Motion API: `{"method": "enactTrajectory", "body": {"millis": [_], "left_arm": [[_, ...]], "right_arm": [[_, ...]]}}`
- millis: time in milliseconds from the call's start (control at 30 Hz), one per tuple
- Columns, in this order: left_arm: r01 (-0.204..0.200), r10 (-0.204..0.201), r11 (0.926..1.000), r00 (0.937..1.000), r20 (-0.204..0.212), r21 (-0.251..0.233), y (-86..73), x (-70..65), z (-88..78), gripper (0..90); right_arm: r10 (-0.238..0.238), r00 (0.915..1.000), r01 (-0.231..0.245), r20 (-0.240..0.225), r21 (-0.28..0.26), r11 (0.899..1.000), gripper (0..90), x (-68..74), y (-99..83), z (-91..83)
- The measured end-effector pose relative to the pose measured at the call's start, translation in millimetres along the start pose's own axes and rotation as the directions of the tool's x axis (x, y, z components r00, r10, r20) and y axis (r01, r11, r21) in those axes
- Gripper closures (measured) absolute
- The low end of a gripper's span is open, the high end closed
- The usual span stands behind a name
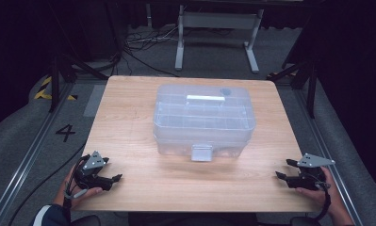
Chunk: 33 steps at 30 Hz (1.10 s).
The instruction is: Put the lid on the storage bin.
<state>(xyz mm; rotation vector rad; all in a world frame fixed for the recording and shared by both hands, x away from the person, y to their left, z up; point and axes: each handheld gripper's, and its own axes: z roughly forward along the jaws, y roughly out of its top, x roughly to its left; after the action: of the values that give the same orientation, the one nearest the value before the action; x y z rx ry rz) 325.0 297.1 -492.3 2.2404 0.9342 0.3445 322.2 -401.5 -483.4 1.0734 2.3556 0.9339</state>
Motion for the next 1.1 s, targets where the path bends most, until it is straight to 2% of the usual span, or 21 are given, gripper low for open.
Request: {"method": "enactTrajectory", "body": {"millis": [67, 167, 267, 367, 1100], "left_arm": [[0.019, -0.019, 0.9998, 0.9998, 0.006, -0.010, -2.5, 1.9, 0.0, 15.4], [0.027, -0.027, 0.9996, 0.9996, 0.003, -0.012, -2.8, 1.2, -0.1, 15.6], [0.033, -0.033, 0.9994, 0.9994, -0.002, -0.011, -2.5, 0.6, 0.2, 15.6], [0.049, -0.049, 0.9987, 0.9986, -0.021, -0.012, -2.5, -1.4, 0.4, 15.1], [0.056, -0.056, 0.9984, 0.9980, -0.029, -0.007, -1.7, -2.0, 1.4, 13.4]], "right_arm": [[0.014, 0.9999, -0.014, -0.003, -0.004, 1.000, 28.4, -0.7, -1.8, 0.9], [0.080, 0.9966, -0.081, -0.018, -0.035, 0.996, 24.6, -4.7, -7.6, 3.7], [0.100, 0.9949, -0.100, -0.018, -0.027, 0.995, 23.2, -6.7, -7.3, 4.5], [0.102, 0.9948, -0.102, -0.005, -0.025, 0.994, 21.8, -5.7, -6.9, 5.1], [0.109, 0.9940, -0.109, 0.001, -0.027, 0.994, 21.5, -5.1, -6.9, 5.6]]}}
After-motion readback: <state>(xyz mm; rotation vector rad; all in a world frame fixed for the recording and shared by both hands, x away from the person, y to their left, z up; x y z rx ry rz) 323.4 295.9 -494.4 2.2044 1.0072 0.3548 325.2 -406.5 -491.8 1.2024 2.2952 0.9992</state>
